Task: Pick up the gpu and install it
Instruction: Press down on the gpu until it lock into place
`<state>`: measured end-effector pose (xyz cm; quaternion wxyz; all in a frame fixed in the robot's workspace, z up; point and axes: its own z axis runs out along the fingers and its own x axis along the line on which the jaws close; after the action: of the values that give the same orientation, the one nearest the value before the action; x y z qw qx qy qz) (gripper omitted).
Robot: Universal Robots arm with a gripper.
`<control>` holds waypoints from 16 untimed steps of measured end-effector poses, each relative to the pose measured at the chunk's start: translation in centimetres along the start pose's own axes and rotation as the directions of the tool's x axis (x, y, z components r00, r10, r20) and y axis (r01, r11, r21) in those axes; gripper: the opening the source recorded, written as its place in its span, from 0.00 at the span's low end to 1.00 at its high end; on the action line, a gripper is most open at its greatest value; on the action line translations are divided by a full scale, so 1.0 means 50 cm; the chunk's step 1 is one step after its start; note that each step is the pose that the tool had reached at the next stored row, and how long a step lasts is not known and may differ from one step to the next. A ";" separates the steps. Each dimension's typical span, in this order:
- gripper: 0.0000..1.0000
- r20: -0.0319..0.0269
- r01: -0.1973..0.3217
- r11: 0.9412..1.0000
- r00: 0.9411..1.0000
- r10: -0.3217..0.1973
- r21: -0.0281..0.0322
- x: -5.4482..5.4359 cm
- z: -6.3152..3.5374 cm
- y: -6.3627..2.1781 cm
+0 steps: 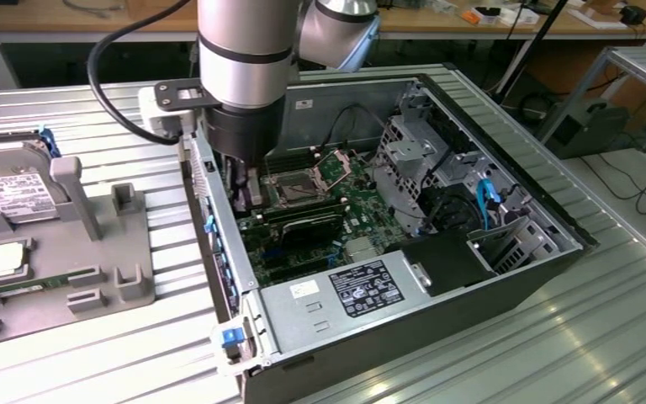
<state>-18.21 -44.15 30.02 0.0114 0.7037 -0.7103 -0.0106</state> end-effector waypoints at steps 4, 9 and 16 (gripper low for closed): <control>0.11 0.000 0.000 1.000 1.000 0.000 0.001 0.000 -0.002 0.004; 0.11 0.000 0.000 1.000 1.000 0.000 0.002 0.001 -0.002 0.006; 0.11 0.000 0.000 1.000 1.000 0.000 0.002 0.002 -0.013 0.006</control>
<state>-18.49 -44.24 30.66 0.0106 0.7037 -0.7103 -0.0098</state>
